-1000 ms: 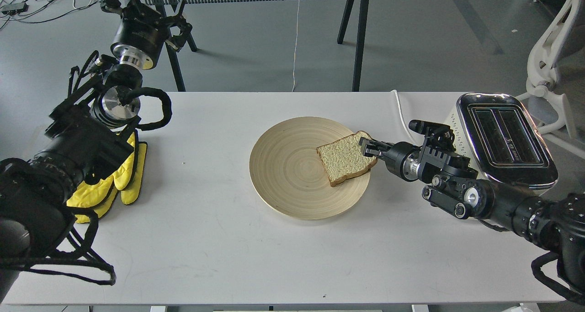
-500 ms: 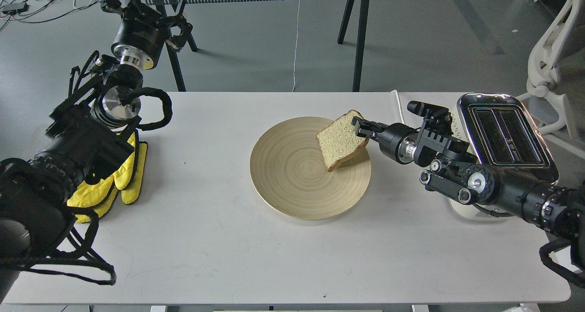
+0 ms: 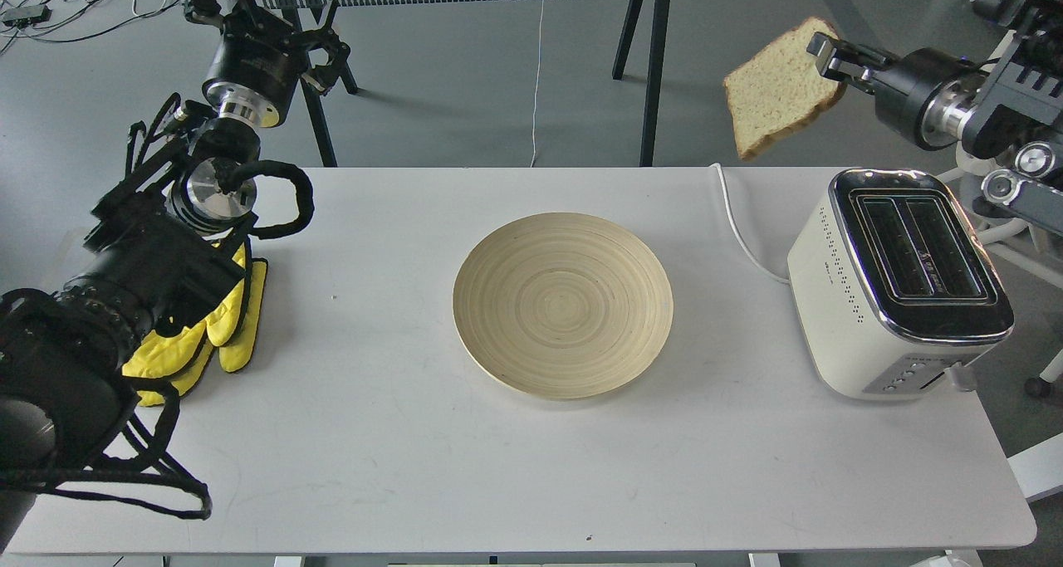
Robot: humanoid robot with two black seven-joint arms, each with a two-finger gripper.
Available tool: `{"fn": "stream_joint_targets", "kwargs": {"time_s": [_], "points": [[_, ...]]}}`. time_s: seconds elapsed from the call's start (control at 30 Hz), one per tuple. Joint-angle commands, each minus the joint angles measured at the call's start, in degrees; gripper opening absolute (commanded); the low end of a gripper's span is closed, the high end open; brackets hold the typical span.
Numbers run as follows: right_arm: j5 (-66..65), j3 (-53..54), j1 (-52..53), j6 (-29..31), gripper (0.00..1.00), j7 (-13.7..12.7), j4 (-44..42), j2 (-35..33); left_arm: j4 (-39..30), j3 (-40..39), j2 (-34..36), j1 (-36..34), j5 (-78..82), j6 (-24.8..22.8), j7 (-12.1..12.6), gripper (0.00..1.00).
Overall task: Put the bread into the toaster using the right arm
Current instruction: 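Lift the bread slice with the right gripper and carry it above the toaster, then lower the bread slice into the toaster slot with the right gripper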
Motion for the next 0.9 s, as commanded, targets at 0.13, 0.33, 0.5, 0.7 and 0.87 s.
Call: {"fn": "stream_joint_targets", "kwargs": {"time_s": [0.13, 0.33, 0.5, 0.7, 0.87], "points": [[-4.13, -0.18, 1.49, 2.96, 0.00, -6.33, 14.77, -16.23, 0.00, 0.00, 0.04, -0.05, 0.00, 0.00, 0.01, 1.00], [-10.10, -2.11, -2.37, 4.46, 0.00, -5.98, 18.21, -21.17, 0.00, 0.00, 0.04, -0.05, 0.09, 0.00, 0.01, 1.00], [-12.48, -2.64, -5.54, 4.46, 0.00, -5.98, 18.21, -21.17, 0.00, 0.09, 0.04, -0.05, 0.09, 0.00, 0.01, 1.00], [-12.75, -2.64, -7.39, 4.37, 0.00, -5.98, 18.13, -20.38, 0.00, 0.09, 0.04, -0.05, 0.09, 0.00, 0.09, 1.00], [-12.75, -2.73, -7.65, 4.37, 0.01, -5.98, 18.04, -20.38, 0.00, 0.09, 0.04, -0.05, 0.09, 0.00, 0.09, 1.00]]}}
